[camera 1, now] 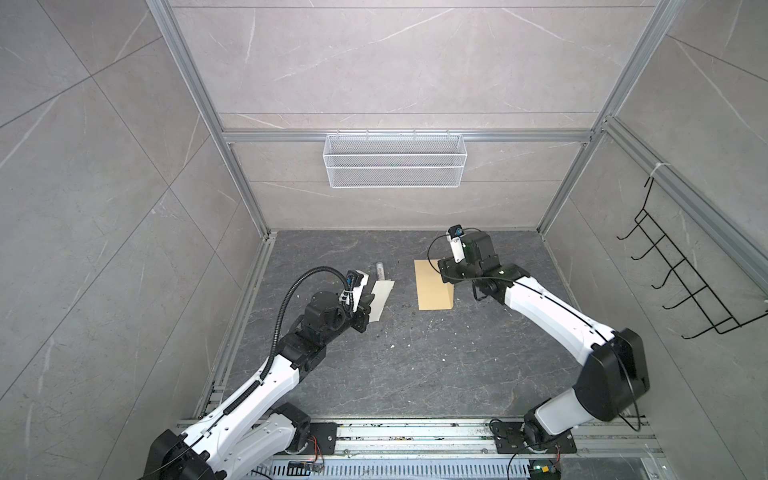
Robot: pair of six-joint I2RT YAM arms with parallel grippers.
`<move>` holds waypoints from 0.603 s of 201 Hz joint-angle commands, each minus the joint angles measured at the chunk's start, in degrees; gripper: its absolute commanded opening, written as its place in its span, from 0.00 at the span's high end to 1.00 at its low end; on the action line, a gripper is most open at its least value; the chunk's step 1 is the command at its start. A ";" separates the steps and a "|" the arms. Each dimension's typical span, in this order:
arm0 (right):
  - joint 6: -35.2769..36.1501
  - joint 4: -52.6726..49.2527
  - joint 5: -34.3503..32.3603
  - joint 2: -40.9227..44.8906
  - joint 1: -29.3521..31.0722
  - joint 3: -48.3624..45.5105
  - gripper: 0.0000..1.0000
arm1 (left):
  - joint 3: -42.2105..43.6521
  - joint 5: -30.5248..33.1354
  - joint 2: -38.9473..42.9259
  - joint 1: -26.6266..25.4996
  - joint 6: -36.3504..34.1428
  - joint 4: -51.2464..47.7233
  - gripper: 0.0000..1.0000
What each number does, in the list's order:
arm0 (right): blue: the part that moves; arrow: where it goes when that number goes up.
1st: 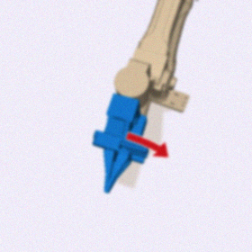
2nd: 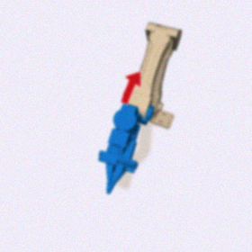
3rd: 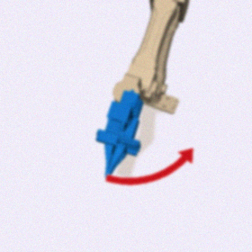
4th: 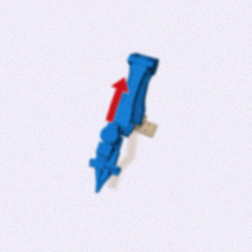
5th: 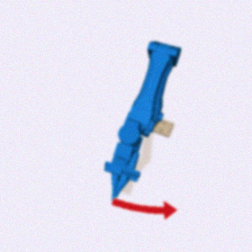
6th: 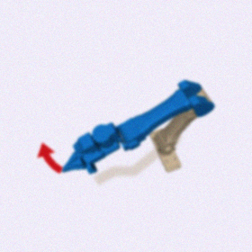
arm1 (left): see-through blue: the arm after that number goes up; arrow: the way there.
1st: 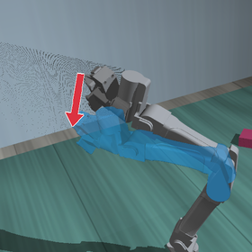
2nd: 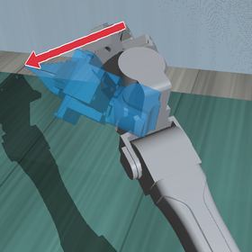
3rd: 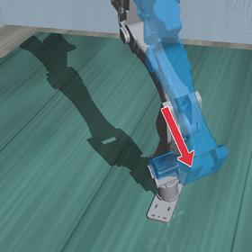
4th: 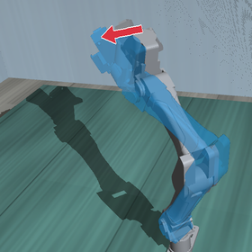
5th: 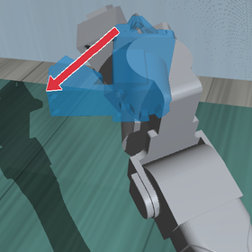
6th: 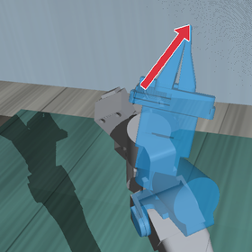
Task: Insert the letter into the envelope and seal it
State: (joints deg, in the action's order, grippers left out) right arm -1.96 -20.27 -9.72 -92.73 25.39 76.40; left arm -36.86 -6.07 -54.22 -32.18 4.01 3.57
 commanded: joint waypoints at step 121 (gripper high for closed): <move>-9.63 -8.72 7.83 -25.40 -7.87 15.20 0.54 | -0.80 0.26 -3.00 0.82 4.97 6.82 1.00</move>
State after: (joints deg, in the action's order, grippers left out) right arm -10.33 -26.89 -4.51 -115.13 17.96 88.14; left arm -36.84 -6.09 -56.75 -31.81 7.53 6.59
